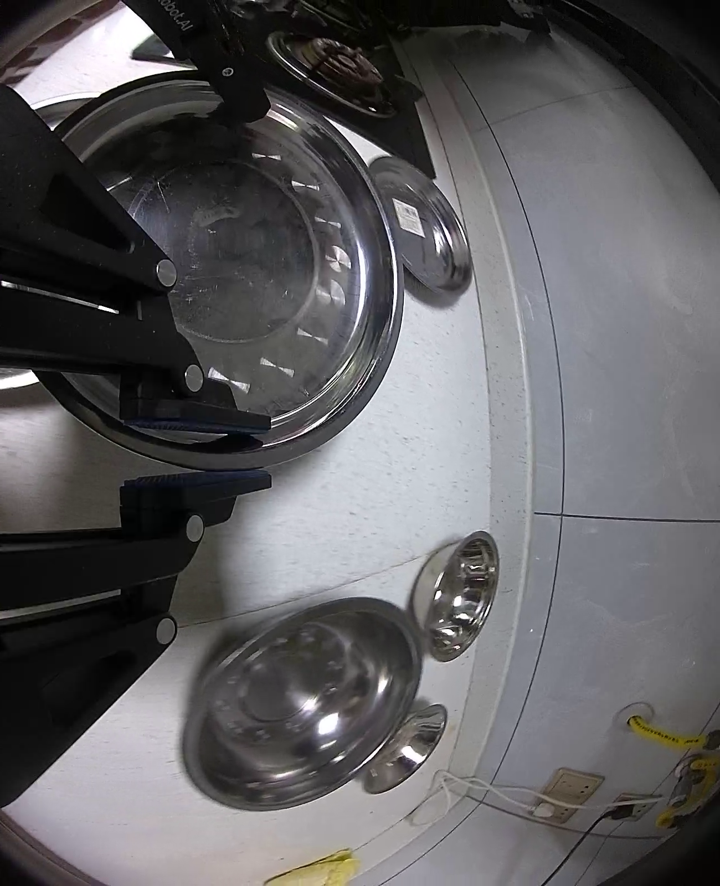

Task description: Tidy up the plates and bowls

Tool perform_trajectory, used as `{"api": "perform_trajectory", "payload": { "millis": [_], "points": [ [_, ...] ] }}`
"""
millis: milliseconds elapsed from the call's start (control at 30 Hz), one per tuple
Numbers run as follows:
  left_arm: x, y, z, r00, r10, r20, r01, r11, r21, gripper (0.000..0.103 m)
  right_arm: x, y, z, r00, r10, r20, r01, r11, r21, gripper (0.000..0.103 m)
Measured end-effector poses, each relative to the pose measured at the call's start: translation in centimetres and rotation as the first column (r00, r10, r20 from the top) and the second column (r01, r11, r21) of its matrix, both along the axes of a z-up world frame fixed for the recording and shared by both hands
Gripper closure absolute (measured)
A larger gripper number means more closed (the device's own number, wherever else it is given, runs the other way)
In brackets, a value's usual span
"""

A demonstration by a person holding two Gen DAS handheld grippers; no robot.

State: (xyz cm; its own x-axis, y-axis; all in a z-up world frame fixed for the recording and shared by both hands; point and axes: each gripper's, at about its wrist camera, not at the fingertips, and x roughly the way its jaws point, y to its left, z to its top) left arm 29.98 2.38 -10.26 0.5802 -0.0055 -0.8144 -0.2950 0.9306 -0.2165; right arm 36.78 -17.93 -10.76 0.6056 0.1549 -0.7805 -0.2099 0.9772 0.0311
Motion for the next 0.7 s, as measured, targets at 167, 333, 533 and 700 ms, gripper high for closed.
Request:
{"api": "perform_trajectory", "payload": {
  "millis": [167, 333, 533, 700],
  "points": [
    [-3.4, 0.0, 1.1, 1.0, -0.008, 0.003, 0.008, 1.0, -0.01, 0.093, -3.3, -0.1, 0.7, 1.0, 0.0, -0.017, 0.0, 1.0, 0.007, 0.092],
    [-7.4, 0.5, 1.3, 1.0, -0.024, -0.006, 0.024, 1.0, 0.007, 0.092, -7.1, 0.7, 0.8, 0.999, 0.015, -0.045, -0.014, 1.0, 0.011, 0.092],
    [-11.0, 1.5, -0.9, 0.998, -0.031, -0.062, 0.031, 0.999, -0.009, 0.092, -10.9, 2.3, -0.3, 0.996, 0.038, -0.084, -0.039, 0.999, -0.006, 0.092],
    [-11.2, 1.8, -2.9, 0.994, -0.039, -0.103, 0.04, 0.999, 0.007, 0.092, -11.7, 3.2, -1.7, 0.994, 0.04, -0.106, -0.044, 0.998, -0.037, 0.092]
  ]
}}
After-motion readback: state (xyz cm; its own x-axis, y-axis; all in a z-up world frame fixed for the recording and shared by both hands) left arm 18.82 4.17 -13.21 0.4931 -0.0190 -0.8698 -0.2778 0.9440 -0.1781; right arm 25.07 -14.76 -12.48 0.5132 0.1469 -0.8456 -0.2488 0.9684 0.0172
